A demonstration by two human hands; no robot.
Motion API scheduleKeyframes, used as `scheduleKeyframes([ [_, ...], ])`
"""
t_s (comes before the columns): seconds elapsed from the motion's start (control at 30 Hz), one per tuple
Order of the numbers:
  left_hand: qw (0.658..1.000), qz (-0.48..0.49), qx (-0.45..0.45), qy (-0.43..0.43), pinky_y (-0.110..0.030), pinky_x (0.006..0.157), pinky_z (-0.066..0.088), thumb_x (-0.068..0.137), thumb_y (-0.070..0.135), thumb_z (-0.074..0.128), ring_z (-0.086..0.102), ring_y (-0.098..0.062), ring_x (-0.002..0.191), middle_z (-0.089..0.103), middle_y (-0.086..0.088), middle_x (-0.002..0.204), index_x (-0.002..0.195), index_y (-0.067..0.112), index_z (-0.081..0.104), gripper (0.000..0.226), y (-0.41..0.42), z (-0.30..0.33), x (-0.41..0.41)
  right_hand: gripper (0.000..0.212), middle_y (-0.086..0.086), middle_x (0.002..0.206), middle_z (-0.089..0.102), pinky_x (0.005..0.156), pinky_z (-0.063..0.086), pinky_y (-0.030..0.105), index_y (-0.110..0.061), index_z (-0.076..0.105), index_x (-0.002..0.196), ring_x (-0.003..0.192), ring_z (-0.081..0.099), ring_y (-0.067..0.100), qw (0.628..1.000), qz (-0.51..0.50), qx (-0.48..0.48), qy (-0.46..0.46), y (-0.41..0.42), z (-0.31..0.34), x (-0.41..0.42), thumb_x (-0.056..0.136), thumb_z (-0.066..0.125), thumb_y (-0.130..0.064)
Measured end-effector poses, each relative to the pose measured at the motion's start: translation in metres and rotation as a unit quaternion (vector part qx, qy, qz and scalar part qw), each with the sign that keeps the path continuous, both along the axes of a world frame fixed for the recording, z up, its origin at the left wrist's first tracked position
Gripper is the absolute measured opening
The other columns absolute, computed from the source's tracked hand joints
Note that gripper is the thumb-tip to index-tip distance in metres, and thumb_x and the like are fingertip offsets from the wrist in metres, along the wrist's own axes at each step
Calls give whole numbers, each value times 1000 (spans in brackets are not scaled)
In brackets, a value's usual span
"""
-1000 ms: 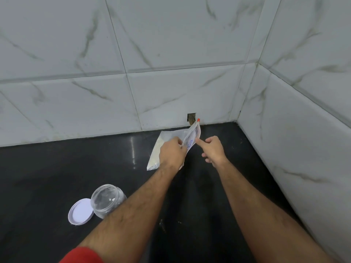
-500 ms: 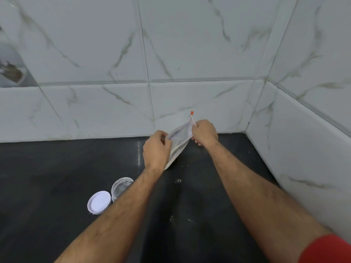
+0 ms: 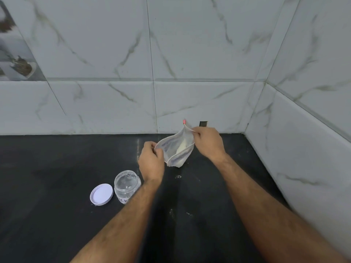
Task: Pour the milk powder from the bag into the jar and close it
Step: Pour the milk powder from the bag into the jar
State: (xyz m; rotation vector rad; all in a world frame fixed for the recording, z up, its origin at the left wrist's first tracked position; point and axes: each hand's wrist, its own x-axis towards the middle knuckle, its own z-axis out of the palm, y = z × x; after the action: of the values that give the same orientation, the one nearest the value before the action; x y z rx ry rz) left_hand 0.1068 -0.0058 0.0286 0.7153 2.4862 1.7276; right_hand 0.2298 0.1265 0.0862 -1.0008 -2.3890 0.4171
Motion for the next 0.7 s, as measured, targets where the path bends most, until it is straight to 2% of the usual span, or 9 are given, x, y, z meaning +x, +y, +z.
scheduleKeyframes([
  [0.07, 1000, -2, 4, -1, -29, 62, 38, 90, 17, 48, 60, -22, 72, 64, 3, 79, 90, 21, 53, 7, -4, -2, 6, 35, 3, 103, 77, 74, 50, 32, -17, 73, 120, 96, 68, 28, 999, -15, 8, 33, 0, -3, 6, 101, 44, -17],
  [0.17, 1000, -5, 24, -9, -30, 64, 42, 90, 17, 48, 61, -21, 75, 64, 5, 82, 93, 23, 52, 8, -2, 2, 10, 35, 2, 99, 76, 67, 41, 28, -19, 73, 120, 90, 67, 26, 999, -6, -5, 31, -2, -5, 7, 101, 43, -17],
  [0.23, 1000, -13, 26, -7, -34, 68, 49, 89, 20, 49, 63, -22, 79, 66, 5, 86, 98, 24, 55, 11, -1, 5, 12, 35, 1, 97, 76, 69, 44, 29, -20, 74, 119, 88, 67, 24, 998, -25, -7, 54, -2, -4, 8, 101, 44, -19],
  [0.3, 1000, -31, 4, 5, -34, 73, 51, 87, 26, 51, 64, -18, 81, 66, 8, 90, 104, 25, 59, 19, -1, 9, 12, 31, 0, 86, 72, 67, 47, 32, -19, 75, 108, 81, 64, 24, 999, -24, -12, 47, 0, 1, 9, 100, 45, -20],
  [0.37, 998, -53, -39, 23, -33, 77, 50, 84, 34, 54, 62, -13, 86, 62, 11, 101, 106, 30, 63, 25, 1, 14, 10, 30, -2, 70, 63, 61, 44, 34, -16, 70, 83, 70, 58, 23, 999, -5, -27, 15, 2, 9, 10, 99, 45, -19],
  [0.43, 992, -95, -69, 42, -33, 79, 51, 80, 41, 55, 60, -9, 90, 59, 14, 109, 107, 33, 66, 30, 3, 22, 6, 30, 2, 71, 65, 62, 49, 38, -11, 67, 79, 71, 59, 25, 999, 5, -33, -3, 6, 18, 10, 98, 46, -21],
  [0.5, 986, -145, -69, 49, -32, 77, 53, 79, 44, 56, 63, -7, 89, 66, 16, 102, 103, 33, 68, 29, 6, 32, 2, 29, 5, 79, 69, 68, 52, 39, -10, 70, 85, 76, 62, 26, 999, 12, -38, -24, 11, 27, 10, 98, 47, -23],
  [0.63, 980, -182, -73, 30, -32, 68, 55, 82, 43, 64, 65, -7, 76, 69, 14, 81, 90, 33, 68, 13, 11, 47, -8, 30, -3, 69, 62, 61, 46, 35, -21, 59, 67, 72, 60, 25, 996, 23, -49, -75, 19, 38, 8, 95, 51, -21],
  [0.7, 977, -185, -97, 34, -33, 66, 54, 80, 45, 65, 65, -10, 75, 68, 12, 78, 87, 33, 69, 14, 12, 50, -12, 26, -5, 74, 65, 64, 48, 33, -24, 64, 72, 76, 61, 23, 994, 25, -52, -93, 20, 40, 8, 95, 53, -22],
])
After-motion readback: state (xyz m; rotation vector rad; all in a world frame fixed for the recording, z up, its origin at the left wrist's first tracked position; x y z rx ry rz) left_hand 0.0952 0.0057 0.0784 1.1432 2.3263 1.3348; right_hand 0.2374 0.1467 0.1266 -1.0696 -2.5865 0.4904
